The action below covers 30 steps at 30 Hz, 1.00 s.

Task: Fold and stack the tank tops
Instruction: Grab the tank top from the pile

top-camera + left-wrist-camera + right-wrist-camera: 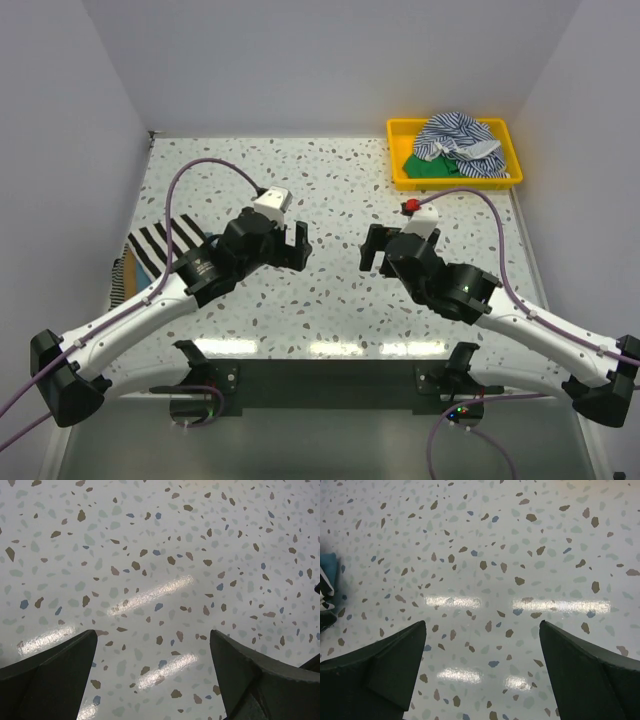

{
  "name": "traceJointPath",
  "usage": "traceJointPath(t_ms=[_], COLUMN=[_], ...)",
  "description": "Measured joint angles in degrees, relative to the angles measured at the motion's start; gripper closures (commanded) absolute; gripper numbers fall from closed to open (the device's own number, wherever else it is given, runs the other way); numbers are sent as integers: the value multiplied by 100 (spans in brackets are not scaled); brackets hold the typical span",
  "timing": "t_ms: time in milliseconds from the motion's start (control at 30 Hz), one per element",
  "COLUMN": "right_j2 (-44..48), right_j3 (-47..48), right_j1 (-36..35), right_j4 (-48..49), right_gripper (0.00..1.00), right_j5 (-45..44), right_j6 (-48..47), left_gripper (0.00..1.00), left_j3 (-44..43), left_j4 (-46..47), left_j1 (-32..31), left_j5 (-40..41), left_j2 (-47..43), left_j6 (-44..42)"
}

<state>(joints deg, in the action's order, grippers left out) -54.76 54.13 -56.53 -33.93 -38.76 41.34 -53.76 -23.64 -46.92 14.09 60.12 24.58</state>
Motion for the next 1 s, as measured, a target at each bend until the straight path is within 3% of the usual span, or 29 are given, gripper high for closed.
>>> traceJointPath(t_ms=[167,267,367,433,600,767,1000], right_j2=[-107,-688,-1670,-2382,-4127,-5759,-7670], right_j3=[28,518,1473,2192,3969,5331,6570], right_j1=[7,236,1174,2205,4223,4953,5283], right_j4=[-76,-247,-232,-153,103,463,905], right_gripper=[1,1,1,1,1,1,1], right_j5=[-55,142,804,1287,1563,1360,1078], right_j6=[-142,-531,-1001,-1296,-1762,-2081,-2225], left_gripper=[0,0,0,0,0,0,0], left_j3=[0,-26,-125,-216,-358,-372,-402], left_j4=[-4,-46,-133,-136,-136,-142,-118], left_j1=[0,0,0,17,442,1126,1235], left_j5=[-90,-133,-151,-155,-570,-1001,-1405], left_j2=[2,4,39,87,236,378,555], left_j6=[-35,-85,-166,-186,-249,-284,-295])
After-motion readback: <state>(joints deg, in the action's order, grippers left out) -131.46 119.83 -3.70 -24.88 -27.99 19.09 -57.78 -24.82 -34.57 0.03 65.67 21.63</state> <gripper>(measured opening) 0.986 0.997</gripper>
